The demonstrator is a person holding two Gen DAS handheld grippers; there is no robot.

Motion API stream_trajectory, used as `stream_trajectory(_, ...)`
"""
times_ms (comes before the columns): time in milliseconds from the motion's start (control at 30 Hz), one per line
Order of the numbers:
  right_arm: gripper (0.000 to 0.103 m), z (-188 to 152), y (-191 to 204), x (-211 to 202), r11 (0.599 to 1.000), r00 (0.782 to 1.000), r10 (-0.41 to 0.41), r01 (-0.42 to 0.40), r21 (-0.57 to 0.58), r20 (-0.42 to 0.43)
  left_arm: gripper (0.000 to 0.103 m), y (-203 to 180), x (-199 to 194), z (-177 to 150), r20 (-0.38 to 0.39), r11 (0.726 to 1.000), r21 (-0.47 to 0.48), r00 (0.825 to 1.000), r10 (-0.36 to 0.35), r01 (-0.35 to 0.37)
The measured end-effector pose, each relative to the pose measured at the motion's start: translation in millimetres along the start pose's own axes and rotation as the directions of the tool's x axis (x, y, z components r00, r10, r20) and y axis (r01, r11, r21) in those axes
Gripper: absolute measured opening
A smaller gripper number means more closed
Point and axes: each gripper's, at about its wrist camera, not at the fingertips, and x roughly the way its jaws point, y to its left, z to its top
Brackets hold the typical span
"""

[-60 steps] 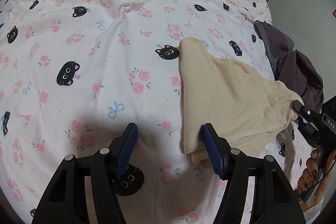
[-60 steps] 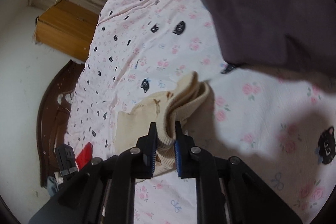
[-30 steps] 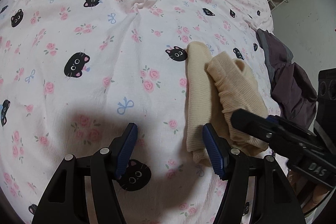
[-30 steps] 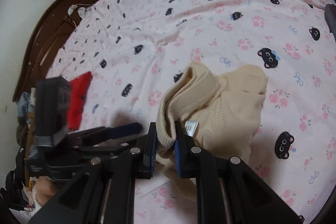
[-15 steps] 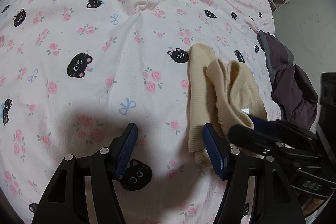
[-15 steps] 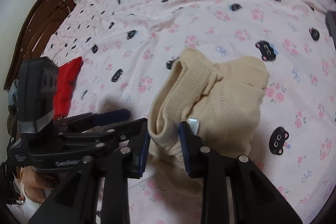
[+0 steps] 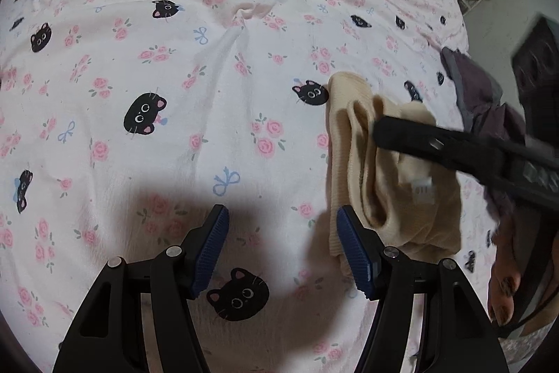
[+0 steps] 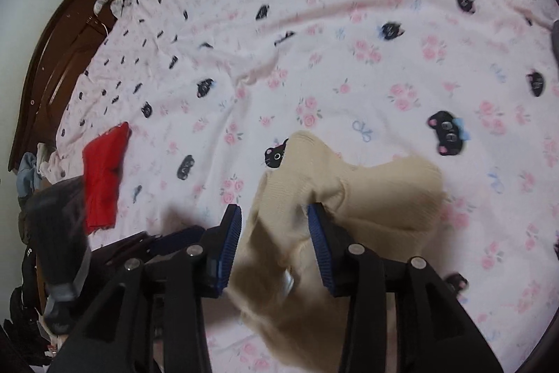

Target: Fold clothes

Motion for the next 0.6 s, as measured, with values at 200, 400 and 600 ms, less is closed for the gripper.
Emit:
stream_trajectory(200, 0.042, 12.6, 1.4, 17.8, 1.000, 1.000, -0.009, 0.009, -0.018, -0.015, 0.059, -11.1, 5.0, -2.3, -0.001, 0.995, 0.068, 0.998, 0.070, -0.070)
stream_trajectory(400, 0.043, -1.2, 2.0, -29.5, 0.990, 0.986, 0.141, -0.141, -0.007, 0.086, 0.059, 6.3, -12.5, 4.7, 0.055, 0.999, -0.024, 0.998, -0.028, 0.029)
stream_trajectory(600, 0.047, -53.8, -16.3, -70.1, 0.954, 0.944, 0.294, -0.298, 0.003, 0.151, 0.059, 5.7, -44.3, 15.4, 0.185, 0.991, -0.007, 0.974, -0.128, 0.132)
